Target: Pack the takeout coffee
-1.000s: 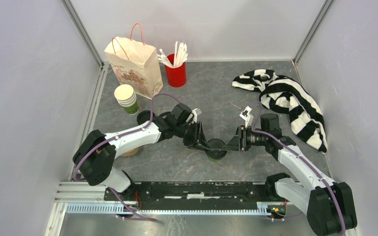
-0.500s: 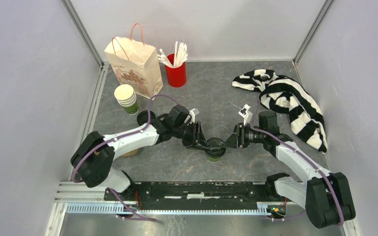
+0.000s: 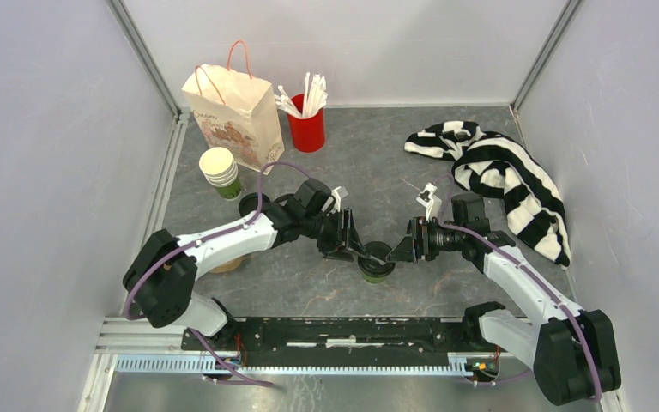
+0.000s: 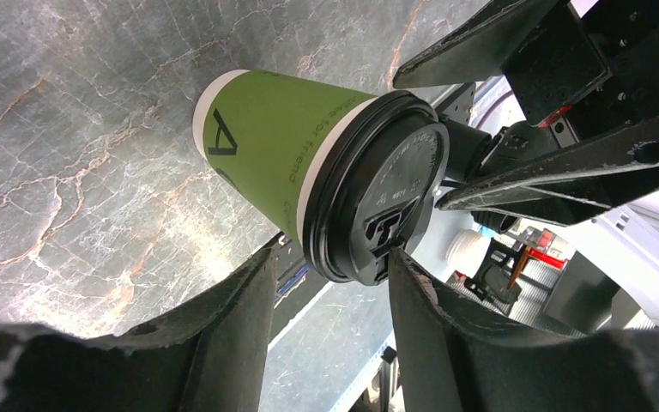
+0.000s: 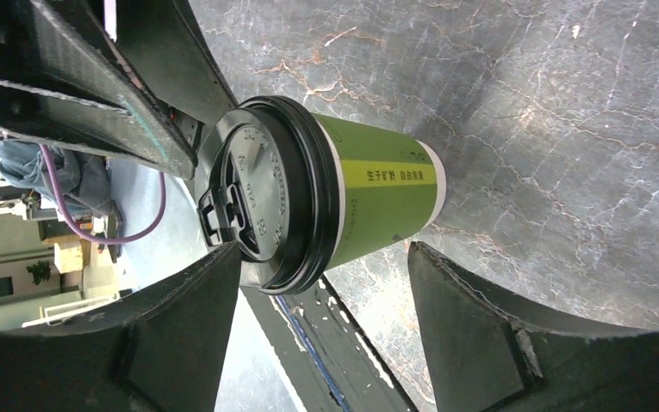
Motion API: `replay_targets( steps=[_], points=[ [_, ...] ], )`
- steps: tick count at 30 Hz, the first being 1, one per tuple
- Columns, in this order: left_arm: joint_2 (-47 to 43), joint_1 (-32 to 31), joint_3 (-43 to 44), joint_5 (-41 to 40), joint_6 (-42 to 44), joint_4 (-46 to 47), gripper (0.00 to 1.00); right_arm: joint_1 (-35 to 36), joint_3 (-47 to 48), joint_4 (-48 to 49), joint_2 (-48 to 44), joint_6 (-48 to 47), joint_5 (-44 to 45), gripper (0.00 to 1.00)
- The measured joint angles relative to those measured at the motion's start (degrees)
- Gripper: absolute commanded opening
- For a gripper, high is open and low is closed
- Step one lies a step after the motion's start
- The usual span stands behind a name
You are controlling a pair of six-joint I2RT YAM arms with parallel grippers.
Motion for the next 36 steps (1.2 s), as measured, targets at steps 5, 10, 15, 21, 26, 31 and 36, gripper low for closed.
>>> replay_targets(
  steps=[5,10,15,21,26,31,36],
  points=[
    [0.46,0.0,-0.31,0.31,0.0,-0.04,0.6,0.0,0.02,0.98,-0.11,1.62,-0.79,0.77],
    [0.44,0.0,-0.31,0.28,-0.02,0.07,0.63,0.0,1.14,1.99,0.79,2.64,-0.44,0.63],
    [0.0,0.0,-1.01,0.37,-0.04,1.14,0.53,-0.26,1.31,4.57,2.97,3.67,-0.5,0.5],
    [-0.39,0.0,-3.72,1.16,-0.11,3.82,0.45,-1.55,-1.86,10.38,3.26,5.35,-2.36,0.43],
    [-0.72,0.04,-5.95,2.27,-0.15,7.85,0.44,-3.43,-6.91,18.82,3.8,7.21,-6.78,0.42],
    [-1.14,0.0,-5.77,2.08,0.0,7.17,0.52,-3.76,-7.72,21.49,4.35,7.63,-8.98,0.45],
    [-1.14,0.0,-2.05,0.39,0.76,0.68,0.64,-3.61,-5.68,16.04,2.71,6.88,-7.5,0.66]
  ],
)
